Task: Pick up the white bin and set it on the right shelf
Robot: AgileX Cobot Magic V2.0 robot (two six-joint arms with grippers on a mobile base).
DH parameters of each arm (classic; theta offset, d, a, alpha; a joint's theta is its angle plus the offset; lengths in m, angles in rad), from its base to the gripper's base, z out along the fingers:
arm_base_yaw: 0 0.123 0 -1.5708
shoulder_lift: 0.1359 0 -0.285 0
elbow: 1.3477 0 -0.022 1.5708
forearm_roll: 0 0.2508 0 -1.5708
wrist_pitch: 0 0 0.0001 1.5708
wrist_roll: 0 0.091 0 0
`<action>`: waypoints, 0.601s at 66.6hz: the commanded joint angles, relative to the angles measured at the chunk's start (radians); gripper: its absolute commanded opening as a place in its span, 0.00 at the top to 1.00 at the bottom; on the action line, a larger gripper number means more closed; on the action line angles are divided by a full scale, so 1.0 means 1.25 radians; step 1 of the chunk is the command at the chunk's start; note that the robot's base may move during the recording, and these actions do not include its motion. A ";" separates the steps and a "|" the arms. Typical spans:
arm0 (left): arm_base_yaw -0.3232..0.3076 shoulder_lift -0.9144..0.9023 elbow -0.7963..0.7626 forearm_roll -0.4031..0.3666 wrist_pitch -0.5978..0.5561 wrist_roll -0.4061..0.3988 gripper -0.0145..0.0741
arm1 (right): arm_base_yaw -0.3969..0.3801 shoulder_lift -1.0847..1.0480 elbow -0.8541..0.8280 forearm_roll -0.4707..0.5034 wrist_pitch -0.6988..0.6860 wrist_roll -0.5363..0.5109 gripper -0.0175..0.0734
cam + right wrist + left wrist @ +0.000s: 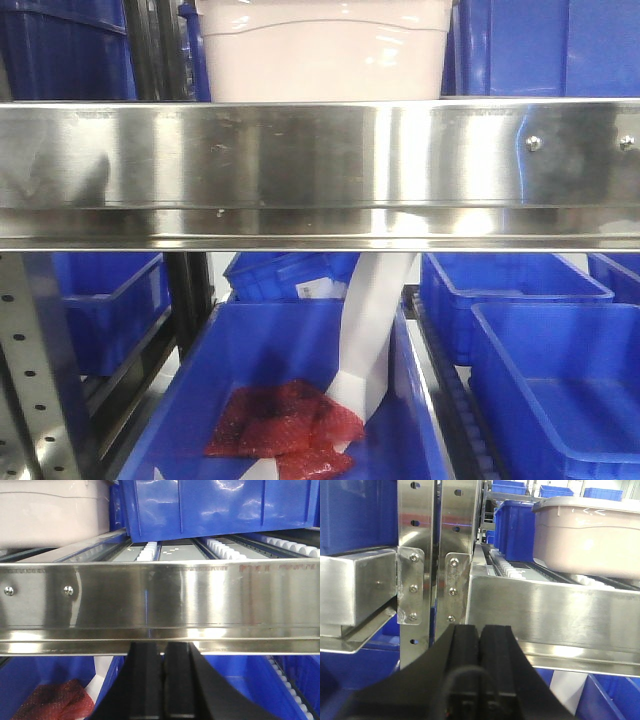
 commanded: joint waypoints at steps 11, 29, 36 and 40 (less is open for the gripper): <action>0.003 -0.007 -0.001 -0.045 -0.066 -0.009 0.98 | -0.004 -0.013 -0.001 -0.010 -0.072 -0.009 0.78; 0.003 -0.007 -0.001 -0.045 -0.066 -0.009 0.98 | -0.004 -0.013 -0.001 -0.010 -0.072 -0.009 0.78; 0.003 -0.007 -0.001 -0.045 -0.066 -0.009 0.98 | -0.004 -0.013 -0.001 -0.010 -0.072 -0.009 0.78; 0.003 -0.007 -0.001 -0.045 -0.066 -0.009 0.98 | -0.004 -0.013 -0.001 -0.010 -0.072 -0.009 0.78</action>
